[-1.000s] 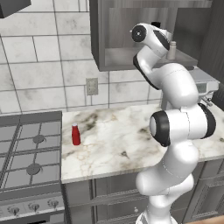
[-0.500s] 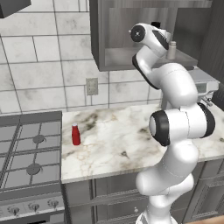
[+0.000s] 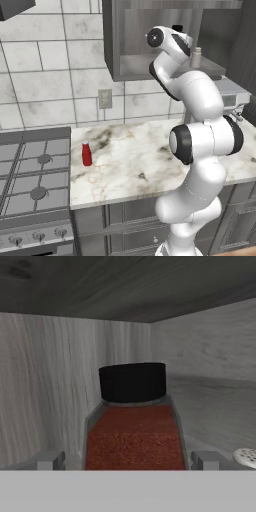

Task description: Collect the paprika, ketchup, and shaker from the cabinet and place them next to the stove.

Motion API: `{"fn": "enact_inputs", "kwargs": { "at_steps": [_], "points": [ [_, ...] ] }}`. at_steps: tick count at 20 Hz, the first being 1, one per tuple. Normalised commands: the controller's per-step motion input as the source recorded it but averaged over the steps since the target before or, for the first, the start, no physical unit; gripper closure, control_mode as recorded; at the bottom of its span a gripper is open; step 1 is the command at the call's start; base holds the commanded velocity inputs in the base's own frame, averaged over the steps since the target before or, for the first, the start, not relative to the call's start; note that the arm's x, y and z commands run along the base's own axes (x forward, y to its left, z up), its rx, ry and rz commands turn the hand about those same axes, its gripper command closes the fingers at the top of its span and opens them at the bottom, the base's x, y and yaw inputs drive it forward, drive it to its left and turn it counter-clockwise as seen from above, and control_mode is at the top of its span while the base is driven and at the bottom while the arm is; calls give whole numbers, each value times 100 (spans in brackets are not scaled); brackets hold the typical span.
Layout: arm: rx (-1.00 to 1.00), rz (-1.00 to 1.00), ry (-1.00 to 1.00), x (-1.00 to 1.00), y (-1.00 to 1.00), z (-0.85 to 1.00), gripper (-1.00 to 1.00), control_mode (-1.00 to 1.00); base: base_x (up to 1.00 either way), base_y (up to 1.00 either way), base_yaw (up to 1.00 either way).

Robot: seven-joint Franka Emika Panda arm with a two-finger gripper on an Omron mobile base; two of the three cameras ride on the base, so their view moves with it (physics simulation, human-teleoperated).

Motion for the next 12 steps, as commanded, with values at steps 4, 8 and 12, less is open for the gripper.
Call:
{"fn": "enact_inputs", "kwargs": {
  "at_steps": [4,8,12],
  "points": [
    [0,0,0,0,0,0,-100,-100,0,0,0],
    [0,0,0,5,0,0,-100,-100,0,0,0],
    [0,0,0,0,-11,-3,-100,-100,0,0,0]
  ]
}}
